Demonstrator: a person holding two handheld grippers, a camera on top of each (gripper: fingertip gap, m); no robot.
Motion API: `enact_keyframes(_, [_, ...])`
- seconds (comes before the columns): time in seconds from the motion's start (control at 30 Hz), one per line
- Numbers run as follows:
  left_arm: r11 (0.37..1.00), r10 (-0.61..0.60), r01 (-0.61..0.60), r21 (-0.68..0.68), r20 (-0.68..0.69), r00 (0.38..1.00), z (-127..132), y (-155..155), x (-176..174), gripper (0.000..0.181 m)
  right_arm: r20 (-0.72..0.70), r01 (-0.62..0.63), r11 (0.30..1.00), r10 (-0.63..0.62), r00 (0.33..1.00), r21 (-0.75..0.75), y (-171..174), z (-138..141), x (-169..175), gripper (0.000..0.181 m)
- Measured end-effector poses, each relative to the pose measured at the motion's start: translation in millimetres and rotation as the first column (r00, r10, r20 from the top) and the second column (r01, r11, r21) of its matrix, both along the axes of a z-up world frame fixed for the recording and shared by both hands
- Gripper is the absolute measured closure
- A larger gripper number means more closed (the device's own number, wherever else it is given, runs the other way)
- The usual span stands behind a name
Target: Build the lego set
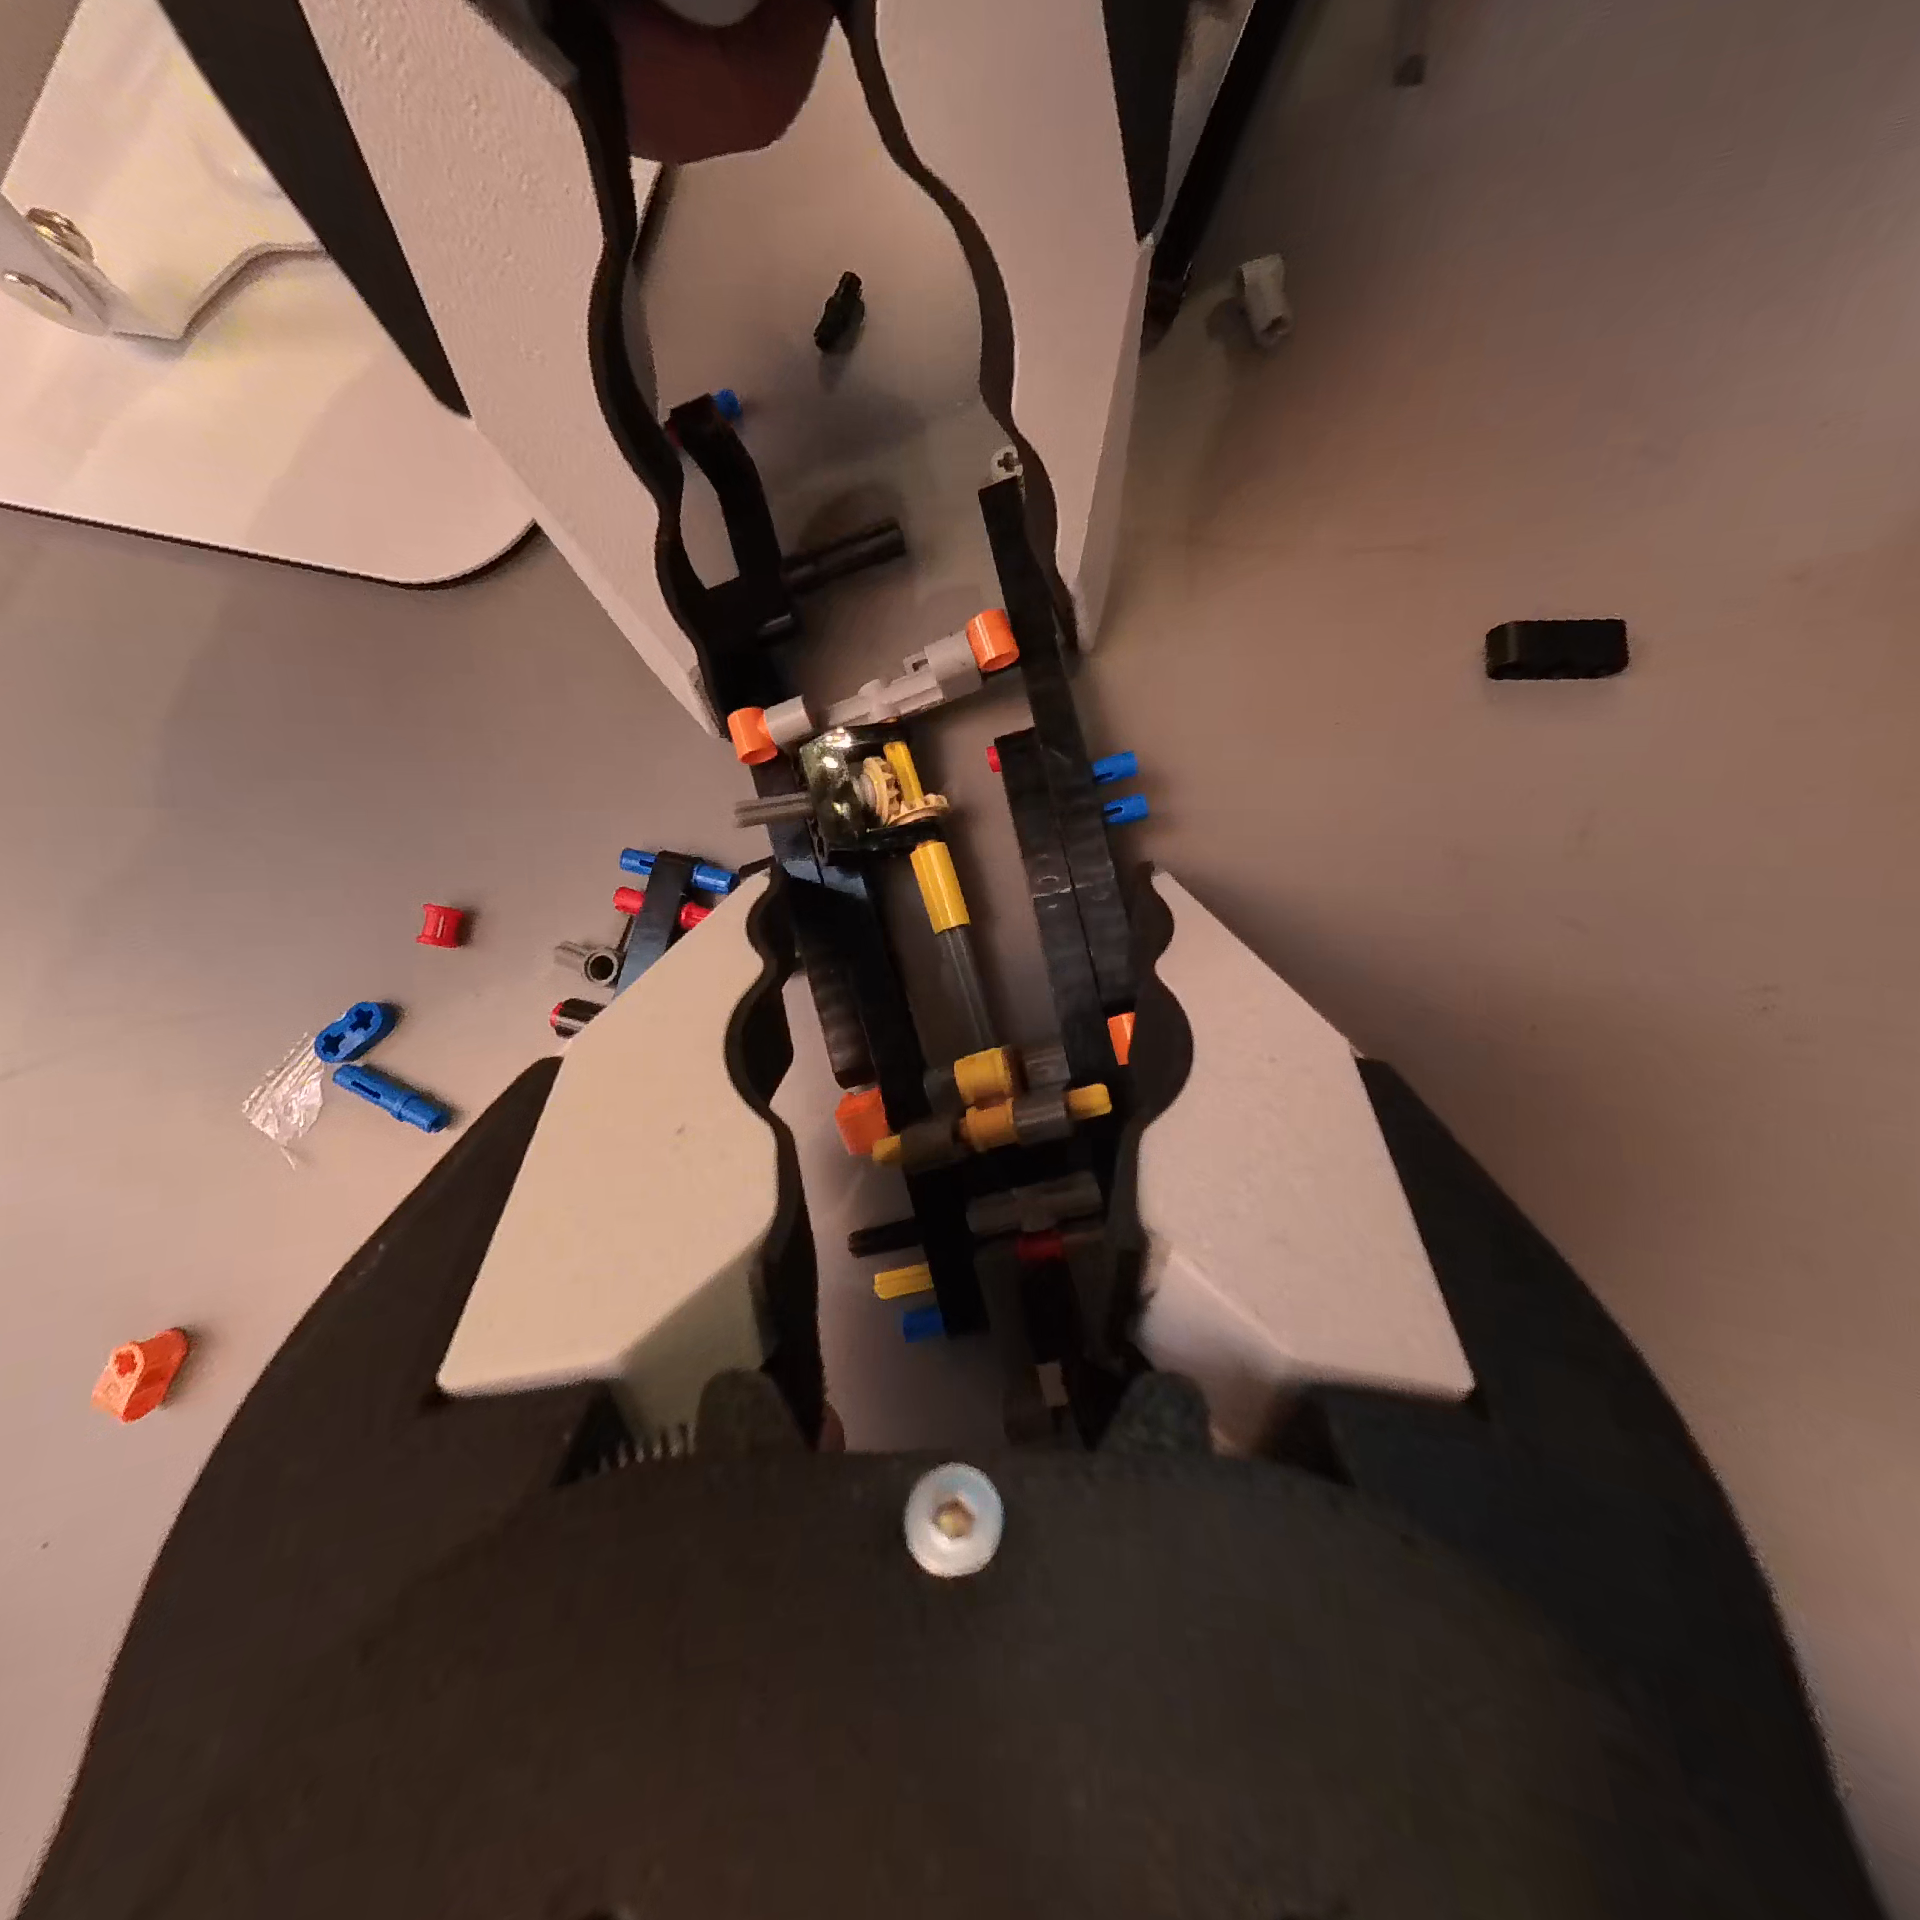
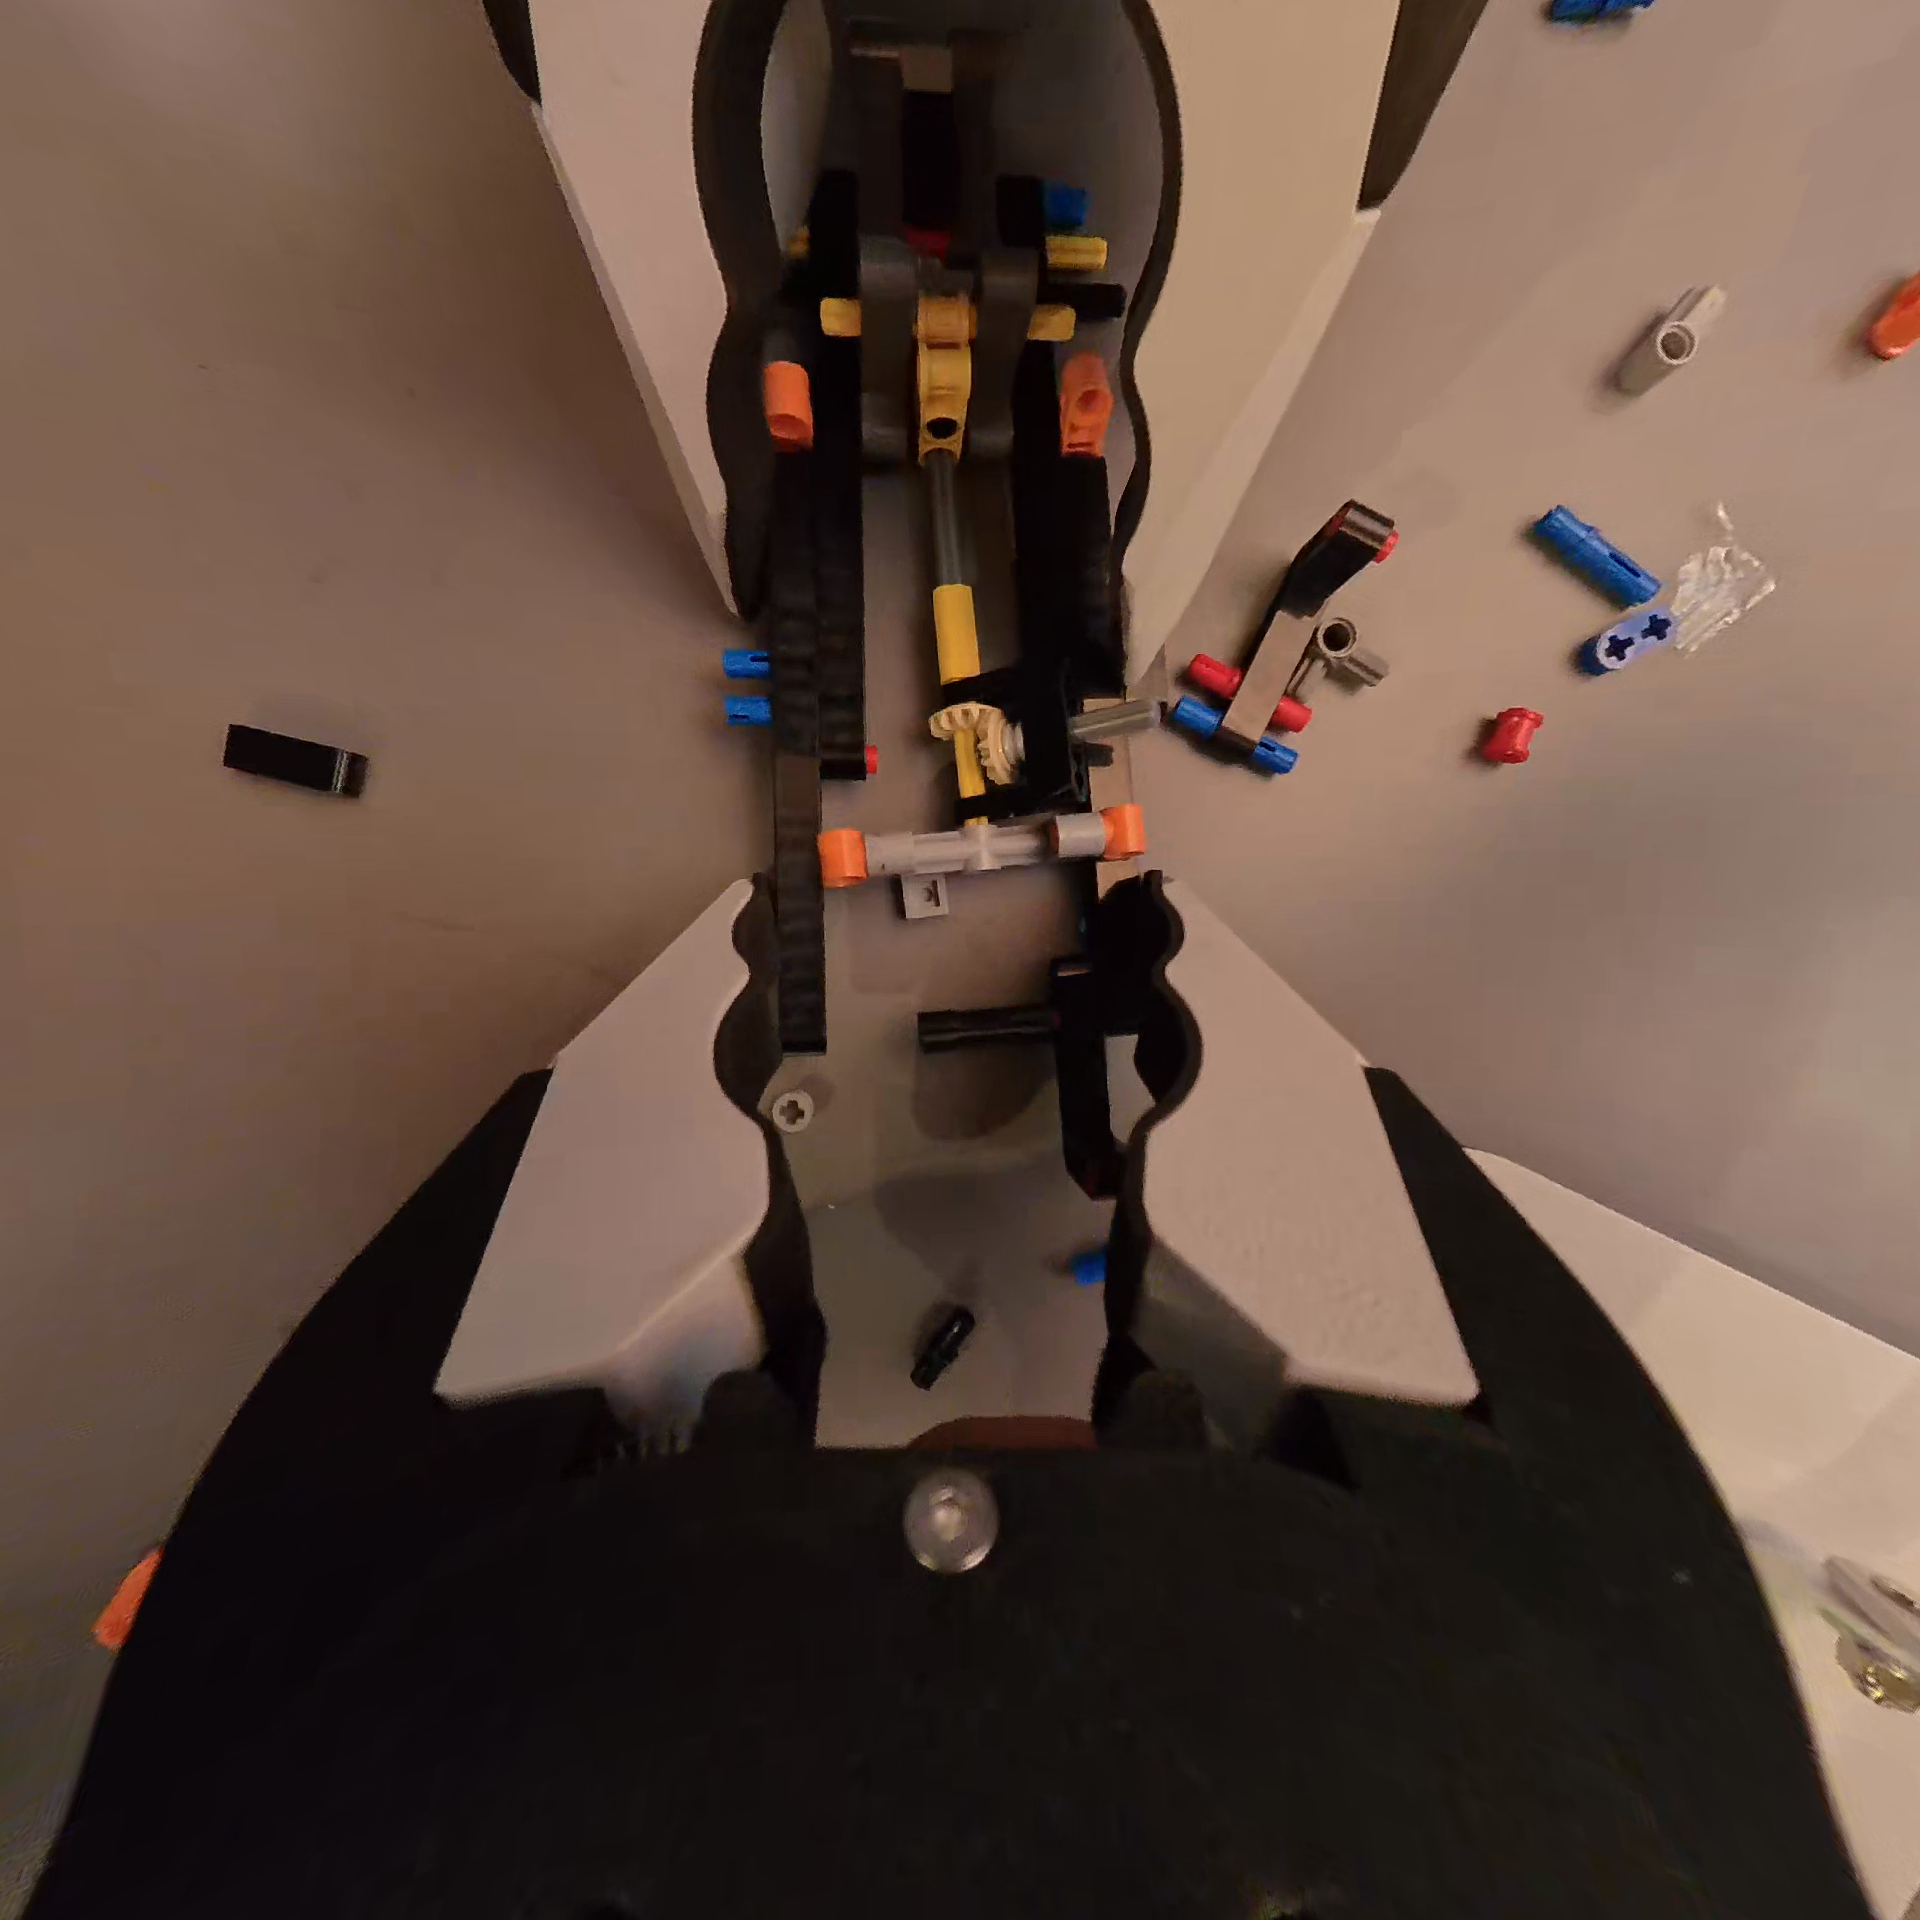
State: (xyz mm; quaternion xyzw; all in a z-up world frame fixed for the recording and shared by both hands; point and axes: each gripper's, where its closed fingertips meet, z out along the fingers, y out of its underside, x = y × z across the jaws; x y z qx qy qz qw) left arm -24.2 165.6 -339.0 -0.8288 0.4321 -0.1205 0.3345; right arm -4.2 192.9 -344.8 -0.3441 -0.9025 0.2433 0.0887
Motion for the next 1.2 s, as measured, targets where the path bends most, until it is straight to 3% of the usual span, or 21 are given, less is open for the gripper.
enact_keyframes(0.53, [1.000, 0.017, -0.017, 0.016, 0.037, 0.999, 0.8, 1.0, -0.7, 0.120, 0.003, 0.014, 1.000, -0.014, 1.000, 0.014, -2.0, 0.3, 1.1, 0.116])
enact_keyframes(0.7, [0.999, 0.042, -0.041, -0.004, 0.084, 0.996, 2.8, 2.4, -1.9, 0.121, 0.015, 0.080, 0.997, -0.080, 0.997, 0.002, -1.4, 1.4, 0.2, 0.113])
enact_keyframes(0.8, [0.996, 0.085, -0.078, -0.048, 0.155, 0.984, 9.0, 4.3, -5.0, 0.133, -0.072, 0.128, 0.992, -0.128, 0.989, -0.007, 2.5, 21.6, -2.3, 0.108])
enact_keyframes(0.87, [0.992, 0.118, -0.105, -0.076, 0.184, 0.976, 10.3, 5.8, -8.3, 0.134, -0.136, 0.165, 0.986, -0.168, 0.976, -0.030, 2.8, 38.9, 1.5, 0.114])
enact_keyframes(0.97, [0.981, 0.163, -0.129, -0.144, 0.258, 0.952, 14.8, 6.8, -9.4, 0.135, -0.209, 0.213, 0.977, -0.213, 0.954, -0.023, 4.6, 48.2, 13.2, 0.143])
enact_keyframes(1.07, [0.968, 0.179, -0.104, -0.230, 0.337, 0.924, 20.9, 5.0, -8.1, 0.146, -0.260, 0.237, 0.971, -0.225, 0.939, 0.015, 5.7, 42.7, 16.4, 0.147])
enact_keyframes(1.2, [0.935, 0.223, -0.073, -0.347, 0.416, 0.882, 23.3, 3.4, -8.1, 0.147, -0.329, 0.215, 0.973, -0.179, 0.927, 0.077, 3.5, 36.2, 9.8, 0.159])
